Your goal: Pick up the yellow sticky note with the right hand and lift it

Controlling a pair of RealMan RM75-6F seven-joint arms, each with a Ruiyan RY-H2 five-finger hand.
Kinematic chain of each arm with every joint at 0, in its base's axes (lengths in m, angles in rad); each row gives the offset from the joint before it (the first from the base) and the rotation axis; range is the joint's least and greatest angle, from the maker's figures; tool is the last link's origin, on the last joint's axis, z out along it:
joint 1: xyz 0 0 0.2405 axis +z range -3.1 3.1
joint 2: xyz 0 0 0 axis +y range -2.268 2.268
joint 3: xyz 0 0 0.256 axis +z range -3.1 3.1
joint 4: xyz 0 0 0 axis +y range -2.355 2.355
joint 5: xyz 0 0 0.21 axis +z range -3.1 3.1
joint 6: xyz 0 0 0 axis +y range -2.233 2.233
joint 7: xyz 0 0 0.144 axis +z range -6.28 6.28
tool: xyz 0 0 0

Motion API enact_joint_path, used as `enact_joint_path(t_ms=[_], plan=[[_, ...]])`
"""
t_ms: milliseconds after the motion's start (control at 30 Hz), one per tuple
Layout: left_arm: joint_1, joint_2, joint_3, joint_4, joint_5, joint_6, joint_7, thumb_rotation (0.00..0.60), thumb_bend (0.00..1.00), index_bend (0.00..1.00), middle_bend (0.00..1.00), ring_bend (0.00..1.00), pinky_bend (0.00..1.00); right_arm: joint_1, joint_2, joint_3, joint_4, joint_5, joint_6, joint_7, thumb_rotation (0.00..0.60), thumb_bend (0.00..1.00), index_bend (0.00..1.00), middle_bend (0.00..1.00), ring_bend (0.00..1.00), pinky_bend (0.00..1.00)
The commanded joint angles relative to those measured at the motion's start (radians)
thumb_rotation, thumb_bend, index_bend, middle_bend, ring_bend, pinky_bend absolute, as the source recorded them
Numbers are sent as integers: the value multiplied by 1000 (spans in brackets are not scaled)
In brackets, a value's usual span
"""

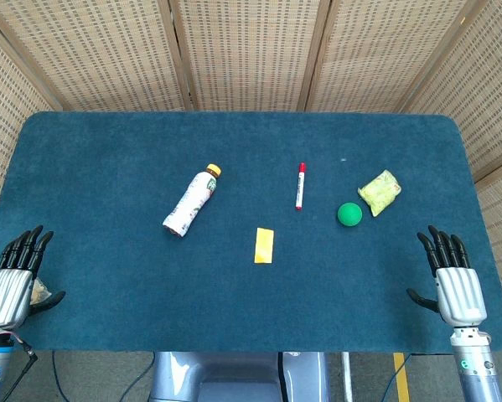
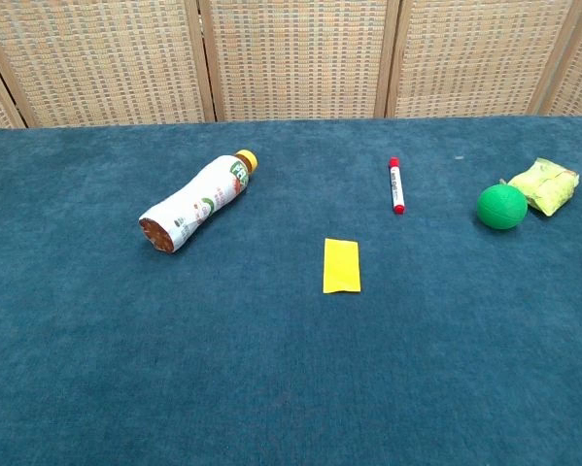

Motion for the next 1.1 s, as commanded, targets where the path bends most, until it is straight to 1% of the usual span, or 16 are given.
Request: enact_joint_path(t_ms=[33, 900, 1000, 1100], plan=[[0, 0, 0, 0, 0, 0, 0, 600, 98, 0, 0, 0, 81, -1, 0, 0, -1, -2, 1, -1, 600, 231, 80, 0, 0, 0], [6, 7, 0, -8, 6, 13, -7, 600, 98, 0, 0, 0, 82, 4, -2, 5, -5, -11, -15, 12, 600, 231, 80, 0, 0, 0], [8, 12, -3, -11, 3, 17, -16, 600, 98, 0, 0, 0, 81, 17, -10, 18, -2, 4, -34, 0, 600, 231, 80, 0, 0, 0], [7, 15, -5, -12, 1, 16, -19, 600, 98, 0, 0, 0, 81, 51, -16, 38, -13, 27, -87, 1, 600, 231, 80, 0, 0, 0]])
